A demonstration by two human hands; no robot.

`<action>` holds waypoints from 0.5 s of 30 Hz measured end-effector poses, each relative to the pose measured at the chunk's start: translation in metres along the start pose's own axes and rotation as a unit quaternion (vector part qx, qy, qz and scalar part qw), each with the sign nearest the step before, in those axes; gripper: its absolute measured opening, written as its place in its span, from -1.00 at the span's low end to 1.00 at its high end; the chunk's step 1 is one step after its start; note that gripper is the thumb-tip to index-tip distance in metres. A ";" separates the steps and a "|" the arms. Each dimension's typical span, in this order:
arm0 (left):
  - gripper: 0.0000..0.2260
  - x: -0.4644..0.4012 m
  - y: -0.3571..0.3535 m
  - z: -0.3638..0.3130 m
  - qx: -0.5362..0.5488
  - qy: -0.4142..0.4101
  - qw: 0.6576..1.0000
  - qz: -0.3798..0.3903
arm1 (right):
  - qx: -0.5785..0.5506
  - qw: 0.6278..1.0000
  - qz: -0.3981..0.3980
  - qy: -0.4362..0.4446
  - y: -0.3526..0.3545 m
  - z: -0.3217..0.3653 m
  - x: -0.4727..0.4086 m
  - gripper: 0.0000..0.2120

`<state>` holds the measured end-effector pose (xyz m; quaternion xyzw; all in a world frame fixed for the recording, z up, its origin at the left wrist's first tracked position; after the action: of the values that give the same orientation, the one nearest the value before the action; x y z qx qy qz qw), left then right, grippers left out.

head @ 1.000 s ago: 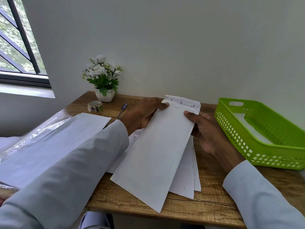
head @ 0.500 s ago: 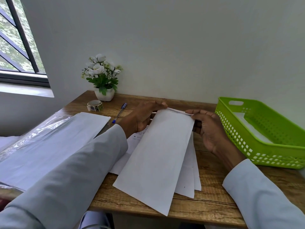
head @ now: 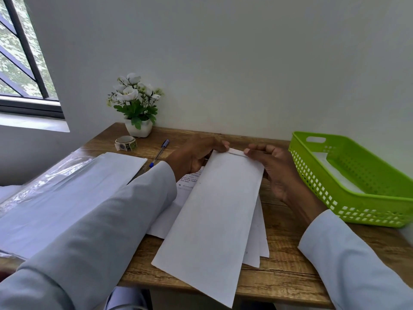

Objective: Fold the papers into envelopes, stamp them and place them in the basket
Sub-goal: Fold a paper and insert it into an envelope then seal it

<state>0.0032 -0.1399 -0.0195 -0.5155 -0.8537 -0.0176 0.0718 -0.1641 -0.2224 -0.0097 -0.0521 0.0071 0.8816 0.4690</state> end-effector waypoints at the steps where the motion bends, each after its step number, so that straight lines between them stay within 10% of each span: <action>1: -0.90 0.001 -0.005 -0.001 -0.004 -0.012 1.000 0.018 | 0.013 1.000 0.010 -0.013 -0.002 -0.001 -0.002 -0.81; 15: -0.72 0.005 -0.012 0.002 -0.051 -0.017 0.997 0.056 | 0.105 0.992 0.065 -0.024 -0.019 0.010 0.001 -0.90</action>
<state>-0.0095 -0.1409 -0.0207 -0.5661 -0.8223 -0.0484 0.0312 -0.1497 -0.2105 0.0004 0.0197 0.0917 0.9056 0.4136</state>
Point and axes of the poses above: each hand's wrist, its own x-axis away from the middle knuckle, its own y-axis out of the back of the hand, z = x × y, the point moved 10 cm from there along -x, towards the middle knuckle, and after that the axes turned 2 degrees about z, right-handed, at the moved point
